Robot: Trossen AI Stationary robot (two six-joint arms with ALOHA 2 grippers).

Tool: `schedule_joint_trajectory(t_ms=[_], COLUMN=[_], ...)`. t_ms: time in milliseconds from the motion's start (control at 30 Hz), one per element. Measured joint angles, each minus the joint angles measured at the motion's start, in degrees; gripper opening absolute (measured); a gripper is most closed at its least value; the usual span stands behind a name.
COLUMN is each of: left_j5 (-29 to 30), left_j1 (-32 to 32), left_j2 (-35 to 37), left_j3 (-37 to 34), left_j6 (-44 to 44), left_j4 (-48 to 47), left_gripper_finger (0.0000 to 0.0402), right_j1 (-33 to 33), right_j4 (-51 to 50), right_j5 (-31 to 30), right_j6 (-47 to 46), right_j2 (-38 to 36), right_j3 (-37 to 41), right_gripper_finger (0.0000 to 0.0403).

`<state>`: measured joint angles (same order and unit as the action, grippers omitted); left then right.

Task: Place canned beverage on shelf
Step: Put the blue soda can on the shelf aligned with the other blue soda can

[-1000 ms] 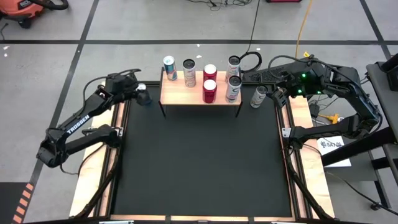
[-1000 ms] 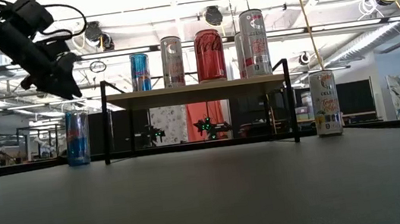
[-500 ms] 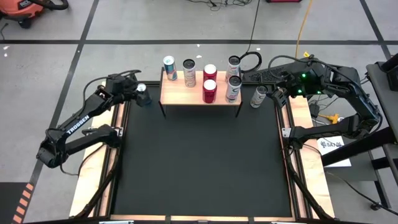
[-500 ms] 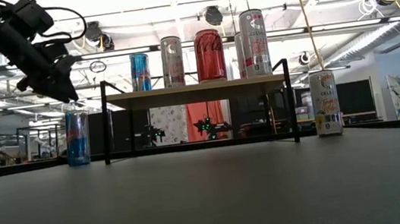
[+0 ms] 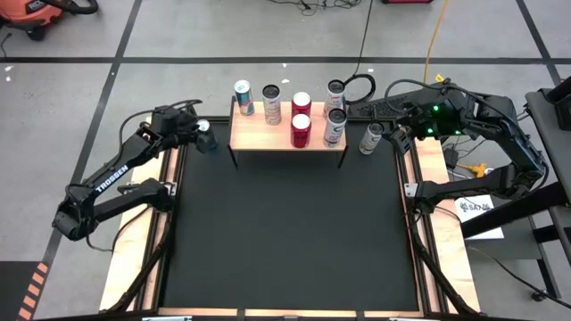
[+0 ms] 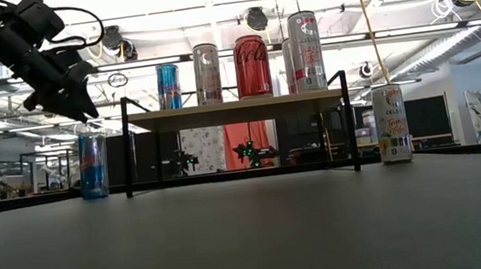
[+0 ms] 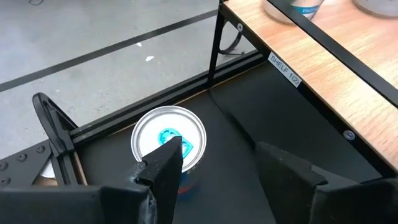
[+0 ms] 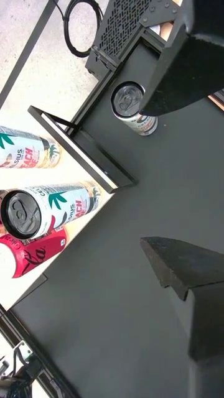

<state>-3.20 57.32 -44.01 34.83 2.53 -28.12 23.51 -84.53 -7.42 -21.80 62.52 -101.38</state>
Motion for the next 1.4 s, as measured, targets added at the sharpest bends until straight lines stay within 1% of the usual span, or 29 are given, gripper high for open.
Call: schedule_joint_trajectory(t_ms=[167,300,467,567,700,800,1200,1400], left_j5=[0.2,2.1,2.8,2.9,4.0,3.8,2.6,-2.4], left_j1=[0.0,0.1,0.1,0.1,0.3,0.9,1.6,4.0], left_j2=[0.0,0.0,-0.4,-1.9,-5.8,-7.8,-9.0,-11.1], left_j3=[0.0,0.0,0.0,0.0,0.1,0.1,0.0,0.0], left_j6=[-0.5,-1.9,-3.1,-3.4,-3.5,-3.3,-4.5,-5.5], left_j4=[0.1,-1.4,-2.2,-2.2,-1.5,-0.5,2.4,2.4], left_gripper_finger=[0.0251,0.0292,0.0321,0.0324,0.0325,0.0325,0.0325,0.0325], right_j1=[0.0,0.0,0.0,0.0,0.0,0.0,0.0,0.0], right_j4=[0.0,0.0,0.0,0.0,0.0,0.0,0.0,0.0], right_j5=[0.0,0.0,0.0,0.0,0.0,0.0,0.0,0.0], right_j6=[0.0,0.0,0.0,0.0,0.0,0.0,0.0,0.0], right_j2=[0.0,0.0,0.0,0.0,0.0,0.0,0.0,0.0], right_j3=[0.0,0.0,0.0,0.0,0.0,0.0,0.0,0.0], right_gripper_finger=[0.0318,0.0318,0.0318,0.0318,0.0318,0.0318,0.0318,0.0318])
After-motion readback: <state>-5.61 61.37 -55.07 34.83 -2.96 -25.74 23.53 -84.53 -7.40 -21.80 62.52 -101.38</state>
